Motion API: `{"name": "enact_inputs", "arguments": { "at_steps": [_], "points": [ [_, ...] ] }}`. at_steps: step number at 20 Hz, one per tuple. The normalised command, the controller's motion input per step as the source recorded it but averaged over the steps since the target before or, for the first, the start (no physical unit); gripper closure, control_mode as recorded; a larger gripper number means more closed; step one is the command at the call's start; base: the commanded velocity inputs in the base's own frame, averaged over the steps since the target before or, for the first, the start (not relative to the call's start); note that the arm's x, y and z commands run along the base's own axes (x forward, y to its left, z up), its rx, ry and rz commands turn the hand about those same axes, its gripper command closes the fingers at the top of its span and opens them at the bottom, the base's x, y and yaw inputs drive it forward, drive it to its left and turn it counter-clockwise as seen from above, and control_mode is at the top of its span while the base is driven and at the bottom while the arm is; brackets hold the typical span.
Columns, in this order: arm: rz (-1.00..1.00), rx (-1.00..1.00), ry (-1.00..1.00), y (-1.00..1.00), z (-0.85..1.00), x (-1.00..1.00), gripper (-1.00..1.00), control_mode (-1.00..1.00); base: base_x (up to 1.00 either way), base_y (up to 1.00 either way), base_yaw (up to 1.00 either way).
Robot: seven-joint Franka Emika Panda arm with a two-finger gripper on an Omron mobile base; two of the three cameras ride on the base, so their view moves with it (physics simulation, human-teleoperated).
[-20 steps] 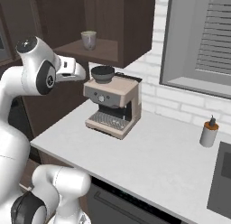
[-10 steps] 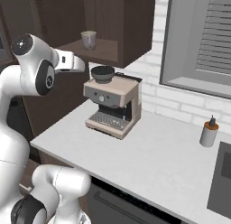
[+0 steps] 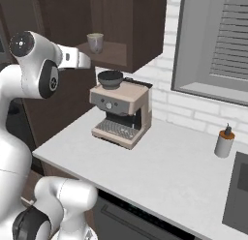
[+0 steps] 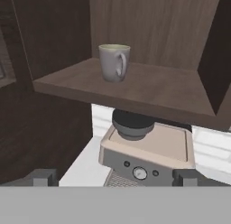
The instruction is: Gather all objects into one cabinet and sort the glasses and bowls to opposite sides.
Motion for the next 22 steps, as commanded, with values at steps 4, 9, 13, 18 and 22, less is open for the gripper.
{"name": "enact_inputs", "arguments": {
  "at_steps": [4, 9, 13, 18, 22],
  "points": [
    [0.00, 0.01, -0.01, 0.00, 0.07, 0.07, -1.00, -1.00, 0.00, 0.00, 0.00],
    [0.01, 0.01, 0.00, 0.00, 0.02, 0.17, -1.00, -1.00, 0.00, 0.00, 0.00],
    [0.01, 0.03, 0.00, -0.03, 0.08, 0.24, -1.00, -1.00, 0.00, 0.00, 0.00],
    [0.01, 0.07, 0.00, -0.11, 0.14, 0.26, -1.00, -1.00, 0.00, 0.00, 0.00],
    [0.00, 0.01, 0.00, -0.10, 0.00, 0.37, -1.00, -1.00, 0.00, 0.00, 0.00]
  ]
}}
